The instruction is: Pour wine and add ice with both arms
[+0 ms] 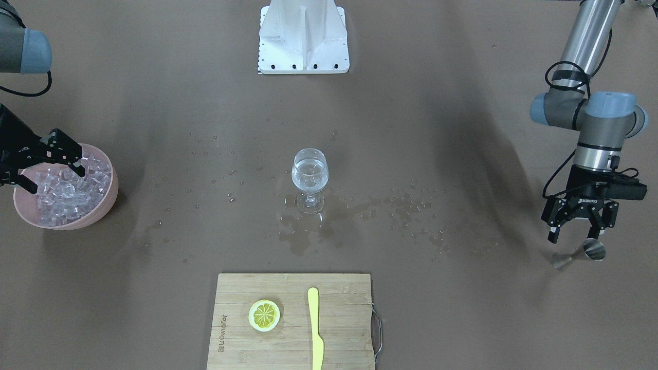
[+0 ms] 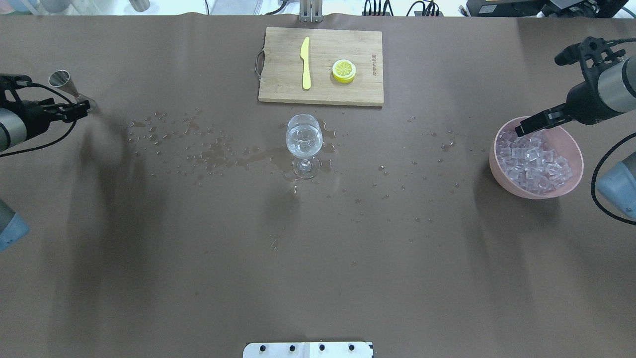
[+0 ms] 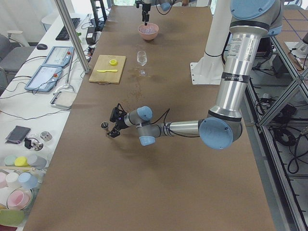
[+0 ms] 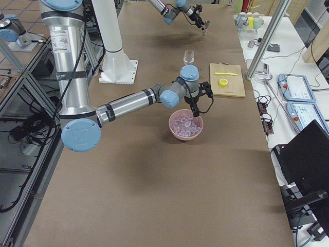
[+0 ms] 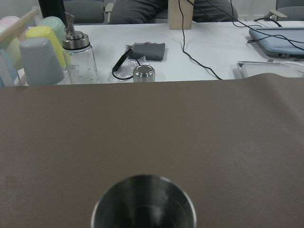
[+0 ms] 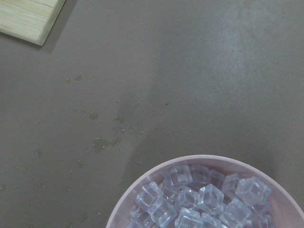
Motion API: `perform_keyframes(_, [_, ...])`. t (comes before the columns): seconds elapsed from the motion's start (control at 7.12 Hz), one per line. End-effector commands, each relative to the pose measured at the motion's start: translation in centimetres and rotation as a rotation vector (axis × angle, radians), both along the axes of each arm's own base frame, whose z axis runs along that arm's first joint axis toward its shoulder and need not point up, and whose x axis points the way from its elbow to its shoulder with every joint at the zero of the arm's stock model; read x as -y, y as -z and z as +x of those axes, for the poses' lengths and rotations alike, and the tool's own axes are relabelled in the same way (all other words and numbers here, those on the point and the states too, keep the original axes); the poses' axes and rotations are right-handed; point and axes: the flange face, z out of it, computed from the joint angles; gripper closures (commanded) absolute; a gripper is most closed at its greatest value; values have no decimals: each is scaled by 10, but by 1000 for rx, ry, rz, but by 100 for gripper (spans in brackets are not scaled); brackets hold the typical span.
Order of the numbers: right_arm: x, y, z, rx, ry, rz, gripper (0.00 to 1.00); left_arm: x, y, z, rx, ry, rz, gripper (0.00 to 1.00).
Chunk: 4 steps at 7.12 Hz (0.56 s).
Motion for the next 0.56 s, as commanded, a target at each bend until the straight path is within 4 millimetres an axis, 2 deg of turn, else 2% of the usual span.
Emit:
perform_keyframes(0.0, [1,-1,-1,-4,-1,-1,0,-35,-16,-23,-6,-42,-31,3])
perform_keyframes(0.14, [-1,-10,-4,-18,1,-12,0,-64,-19,-32,-40,-154,-79,4])
perform_keyframes(0.28, [-1,-23,-10,-37,5,-27,0,-68,-17,-46,-72,-195,-101,4])
perform_keyframes(0.42, [-3,-35,-16,-50,17,-47,0,-80,-25,-58,-94,-256,-148,4])
